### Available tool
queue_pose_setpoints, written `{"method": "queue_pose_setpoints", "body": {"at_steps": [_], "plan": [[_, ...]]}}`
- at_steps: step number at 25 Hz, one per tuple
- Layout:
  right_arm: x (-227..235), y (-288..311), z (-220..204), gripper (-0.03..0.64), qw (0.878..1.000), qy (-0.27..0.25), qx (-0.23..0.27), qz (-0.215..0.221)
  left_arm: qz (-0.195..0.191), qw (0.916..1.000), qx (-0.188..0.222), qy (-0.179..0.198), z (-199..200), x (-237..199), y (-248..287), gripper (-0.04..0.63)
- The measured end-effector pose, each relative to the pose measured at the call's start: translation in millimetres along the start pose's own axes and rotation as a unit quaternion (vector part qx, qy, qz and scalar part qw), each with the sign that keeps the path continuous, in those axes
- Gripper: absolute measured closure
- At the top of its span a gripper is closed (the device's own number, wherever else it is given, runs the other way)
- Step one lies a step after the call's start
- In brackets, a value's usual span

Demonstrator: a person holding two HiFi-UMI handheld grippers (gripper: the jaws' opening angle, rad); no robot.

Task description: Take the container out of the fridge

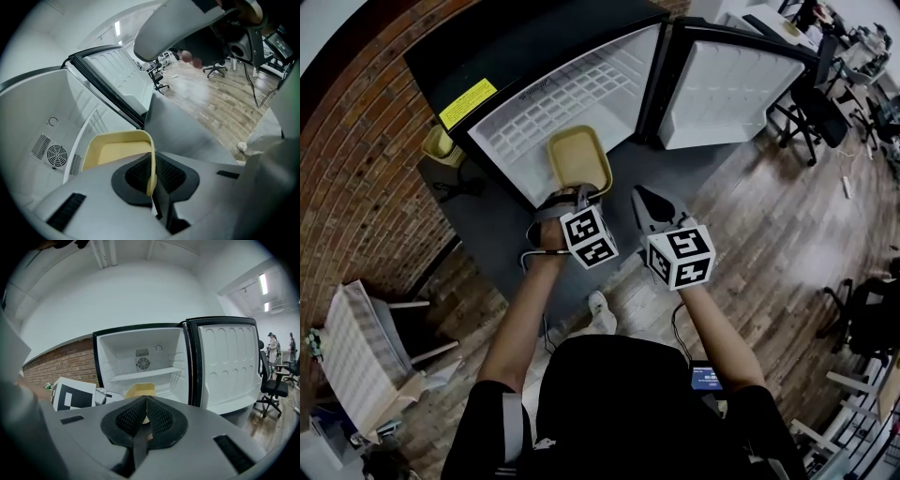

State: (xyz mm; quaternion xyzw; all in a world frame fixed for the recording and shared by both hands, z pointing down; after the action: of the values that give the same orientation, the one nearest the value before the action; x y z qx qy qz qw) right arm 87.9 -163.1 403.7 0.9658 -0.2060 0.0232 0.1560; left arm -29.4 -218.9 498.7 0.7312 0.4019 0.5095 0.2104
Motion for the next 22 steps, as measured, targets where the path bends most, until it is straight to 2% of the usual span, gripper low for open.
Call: {"method": "queue_pose_setpoints", "body": {"at_steps": [11,22], "plan": [[-5.6,-65.2,-8.1,0.577,1.000,-0.010,0.004,0.020,0.011,0.9998,0.002,-0.016,32.4,48.1,-42.4,0.565],[-26.0,-148.5,-29.9,0.577,0.999,-0.019,0.016,0.036,0.028,0.9993,-0.020,-0.011,53.1,120.7,-99.7,0.565]]}}
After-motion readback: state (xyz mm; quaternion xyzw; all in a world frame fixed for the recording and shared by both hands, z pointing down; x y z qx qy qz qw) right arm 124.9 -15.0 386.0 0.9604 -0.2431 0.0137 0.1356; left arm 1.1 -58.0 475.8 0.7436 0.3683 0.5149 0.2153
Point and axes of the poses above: the fingertips, and each gripper's own axes: y forward along the fingers, x to its right, z out of its top, the point moved 8 cm from there along -y, backward along the fingers, and after that the axes turned 1 degree about x, right-handed, at the moved point
